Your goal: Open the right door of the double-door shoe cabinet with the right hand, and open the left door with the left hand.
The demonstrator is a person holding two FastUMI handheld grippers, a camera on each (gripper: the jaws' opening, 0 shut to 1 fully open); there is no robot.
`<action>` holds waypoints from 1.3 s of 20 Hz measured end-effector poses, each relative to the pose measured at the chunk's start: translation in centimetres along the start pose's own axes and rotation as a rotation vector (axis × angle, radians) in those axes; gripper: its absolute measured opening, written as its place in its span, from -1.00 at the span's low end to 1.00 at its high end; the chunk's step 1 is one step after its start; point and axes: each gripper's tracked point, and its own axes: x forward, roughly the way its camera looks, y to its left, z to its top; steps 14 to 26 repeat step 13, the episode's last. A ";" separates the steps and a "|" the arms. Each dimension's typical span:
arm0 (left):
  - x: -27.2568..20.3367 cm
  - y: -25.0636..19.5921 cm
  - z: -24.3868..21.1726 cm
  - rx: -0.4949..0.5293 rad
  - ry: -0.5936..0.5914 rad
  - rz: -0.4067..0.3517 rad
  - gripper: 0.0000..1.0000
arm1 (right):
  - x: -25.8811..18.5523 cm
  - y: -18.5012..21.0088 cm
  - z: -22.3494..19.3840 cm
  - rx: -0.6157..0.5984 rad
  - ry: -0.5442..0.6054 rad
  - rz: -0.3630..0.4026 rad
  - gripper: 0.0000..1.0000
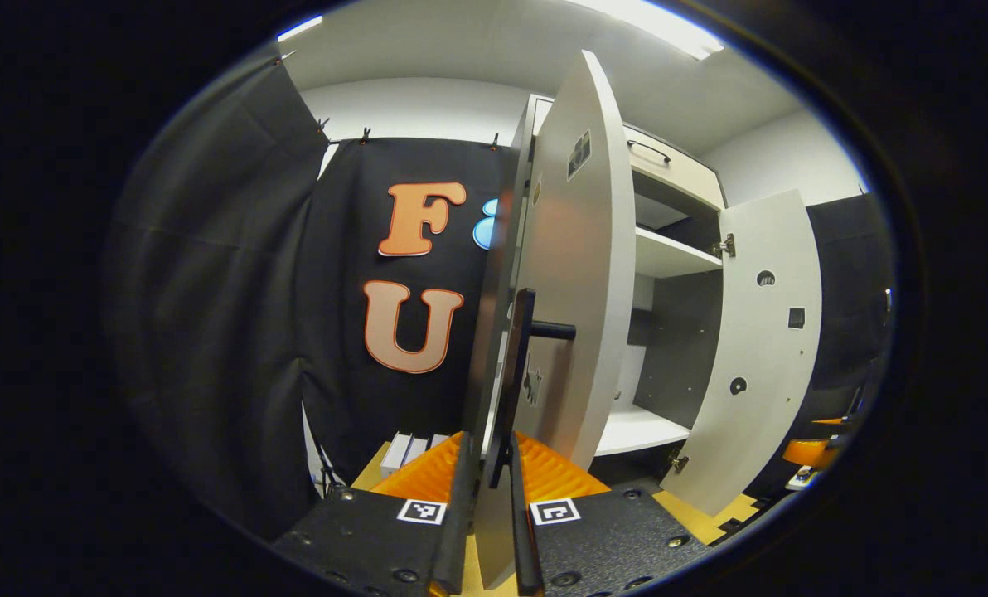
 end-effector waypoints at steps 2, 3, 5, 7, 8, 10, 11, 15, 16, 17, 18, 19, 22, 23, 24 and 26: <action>-0.4 0.5 0.4 0.009 -0.010 0.031 -0.39 | 0.0 -0.3 0.1 -0.010 0.000 -0.005 0.97; -0.4 0.8 0.8 0.015 -0.025 0.046 -0.23 | 0.0 -0.5 0.2 -0.012 -0.002 -0.012 0.97; -0.4 1.1 1.6 0.033 -0.058 0.061 -0.19 | 0.0 -0.4 0.2 -0.007 -0.005 -0.012 0.97; -0.7 1.0 2.0 0.046 -0.073 0.055 0.15 | 0.0 -0.3 0.3 -0.003 -0.006 -0.007 0.97; -0.9 0.8 2.1 0.045 -0.076 0.048 0.12 | 0.1 -0.3 0.3 -0.003 -0.007 -0.007 0.79; -1.3 0.3 2.0 0.027 -0.069 0.037 0.45 | 0.1 -0.5 0.4 -0.006 -0.009 -0.010 0.77; -1.6 -0.2 2.0 0.011 -0.068 0.027 0.48 | 0.1 -0.5 0.4 -0.008 -0.010 -0.013 0.77; -1.8 -1.0 2.0 -0.017 -0.065 0.003 0.53 | 0.1 -0.9 0.5 -0.014 -0.014 -0.028 0.77; -1.8 -1.0 2.0 -0.017 -0.065 0.003 0.53 | 0.1 -0.9 0.5 -0.014 -0.014 -0.028 0.77; -1.8 -1.0 2.0 -0.017 -0.065 0.003 0.53 | 0.1 -0.9 0.5 -0.014 -0.014 -0.028 0.77; -1.8 -1.0 2.0 -0.017 -0.065 0.003 0.53 | 0.1 -0.9 0.5 -0.014 -0.014 -0.028 0.77; -1.8 -1.0 2.0 -0.017 -0.065 0.003 0.53 | 0.1 -0.9 0.5 -0.014 -0.014 -0.028 0.77; -1.8 -1.0 2.0 -0.017 -0.065 0.003 0.53 | 0.1 -0.9 0.5 -0.014 -0.014 -0.028 0.77; -1.8 -1.0 2.0 -0.017 -0.065 0.003 0.53 | 0.1 -0.9 0.5 -0.014 -0.014 -0.028 0.77; -1.8 -1.0 2.0 -0.017 -0.065 0.003 0.53 | 0.1 -0.9 0.5 -0.014 -0.014 -0.028 0.77; -1.8 -1.0 2.0 -0.017 -0.065 0.003 0.53 | 0.1 -0.9 0.5 -0.014 -0.014 -0.028 0.77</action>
